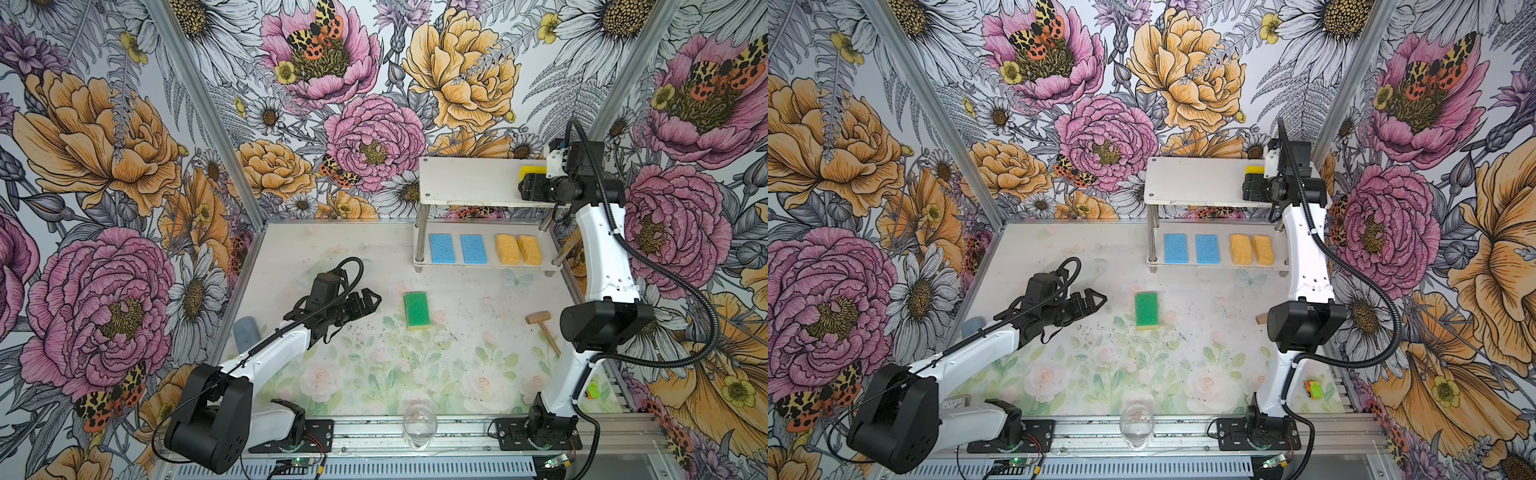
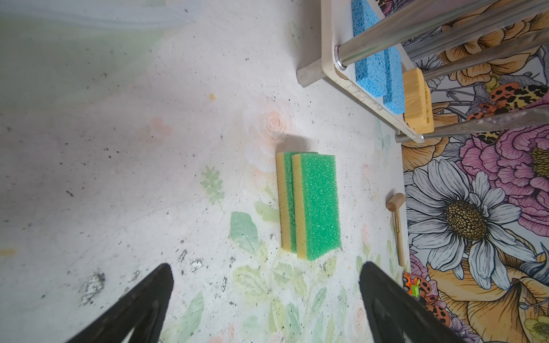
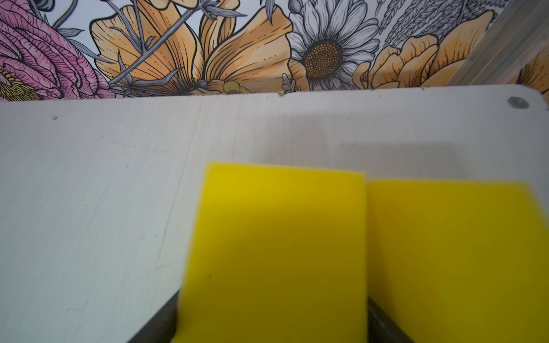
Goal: Place and organize the cleaning sponges onto the shelf
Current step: 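Lower the sponge onto the top shelf beside the first yellow sponge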
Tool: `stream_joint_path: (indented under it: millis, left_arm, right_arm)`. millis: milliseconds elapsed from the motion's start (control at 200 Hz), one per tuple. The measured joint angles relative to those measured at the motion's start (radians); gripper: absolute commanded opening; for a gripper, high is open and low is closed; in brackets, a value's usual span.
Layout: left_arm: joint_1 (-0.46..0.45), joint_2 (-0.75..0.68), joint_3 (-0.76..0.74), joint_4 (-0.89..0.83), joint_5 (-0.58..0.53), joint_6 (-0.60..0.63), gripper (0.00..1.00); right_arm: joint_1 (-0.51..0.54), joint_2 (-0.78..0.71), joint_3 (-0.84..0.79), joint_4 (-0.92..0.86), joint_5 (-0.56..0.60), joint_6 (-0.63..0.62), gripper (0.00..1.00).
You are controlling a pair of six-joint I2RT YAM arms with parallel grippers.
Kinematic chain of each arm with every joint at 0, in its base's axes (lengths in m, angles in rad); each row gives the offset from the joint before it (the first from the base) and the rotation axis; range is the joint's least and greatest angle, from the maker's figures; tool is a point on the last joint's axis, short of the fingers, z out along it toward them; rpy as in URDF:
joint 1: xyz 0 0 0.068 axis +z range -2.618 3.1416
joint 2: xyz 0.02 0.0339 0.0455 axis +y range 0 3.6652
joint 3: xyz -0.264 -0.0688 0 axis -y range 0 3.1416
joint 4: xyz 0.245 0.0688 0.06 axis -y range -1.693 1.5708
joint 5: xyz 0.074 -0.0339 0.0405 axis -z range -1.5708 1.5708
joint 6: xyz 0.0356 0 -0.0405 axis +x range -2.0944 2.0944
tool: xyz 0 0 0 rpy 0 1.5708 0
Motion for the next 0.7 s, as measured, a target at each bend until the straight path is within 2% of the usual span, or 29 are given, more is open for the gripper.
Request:
stream_joint_path:
  millis: [701]
  left_arm:
    - [0.003,-0.021,-0.006,0.000,0.000,0.000,0.99]
  right_arm:
    - [0.001,0.000,0.015,0.000,0.000,0.000,0.84]
